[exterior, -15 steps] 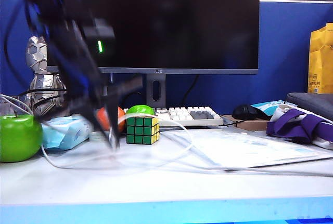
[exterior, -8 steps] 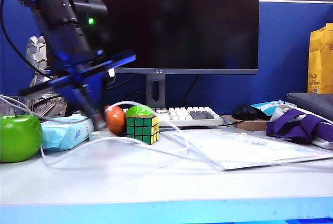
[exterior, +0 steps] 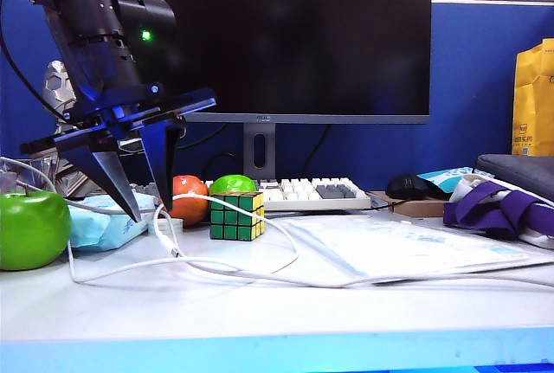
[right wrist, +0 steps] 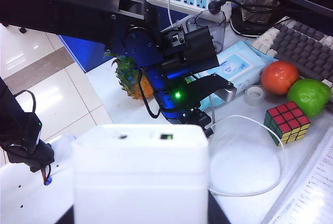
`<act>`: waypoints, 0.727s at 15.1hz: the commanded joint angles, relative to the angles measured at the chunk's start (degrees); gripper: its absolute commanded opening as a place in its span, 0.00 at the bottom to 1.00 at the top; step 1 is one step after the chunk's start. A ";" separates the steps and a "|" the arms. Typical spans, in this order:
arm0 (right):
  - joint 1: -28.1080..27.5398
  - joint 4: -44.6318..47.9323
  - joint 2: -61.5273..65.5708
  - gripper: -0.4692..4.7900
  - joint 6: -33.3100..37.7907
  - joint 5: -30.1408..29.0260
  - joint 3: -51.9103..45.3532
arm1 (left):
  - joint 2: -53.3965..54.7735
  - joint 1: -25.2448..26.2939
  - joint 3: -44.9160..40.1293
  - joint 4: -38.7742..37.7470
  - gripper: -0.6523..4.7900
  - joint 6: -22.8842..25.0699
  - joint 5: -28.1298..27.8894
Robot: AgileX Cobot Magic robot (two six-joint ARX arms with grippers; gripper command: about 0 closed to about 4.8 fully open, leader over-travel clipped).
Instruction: Pick up the Type-C charging cable and the charging base, insert one end of the Type-C charger into the corresponding slot on the base, and finally place the plugged-in charger back on the table.
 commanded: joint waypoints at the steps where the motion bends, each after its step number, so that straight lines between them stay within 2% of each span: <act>1: 0.04 1.11 -0.28 0.08 0.24 -0.22 0.33 | -0.28 -0.04 0.13 0.33 0.40 -2.84 -2.43; 5: 0.04 1.09 -0.28 0.08 0.24 -0.24 0.33 | 3.41 -0.07 0.13 2.05 0.40 -5.68 -2.43; 7: 0.04 1.05 -0.31 0.08 0.24 -0.24 0.33 | 5.01 -0.07 0.13 5.42 0.40 -9.73 -1.88; 11: 0.04 1.07 -0.28 0.08 0.24 -0.24 0.33 | 5.64 -0.07 0.13 6.34 0.38 -12.44 -2.43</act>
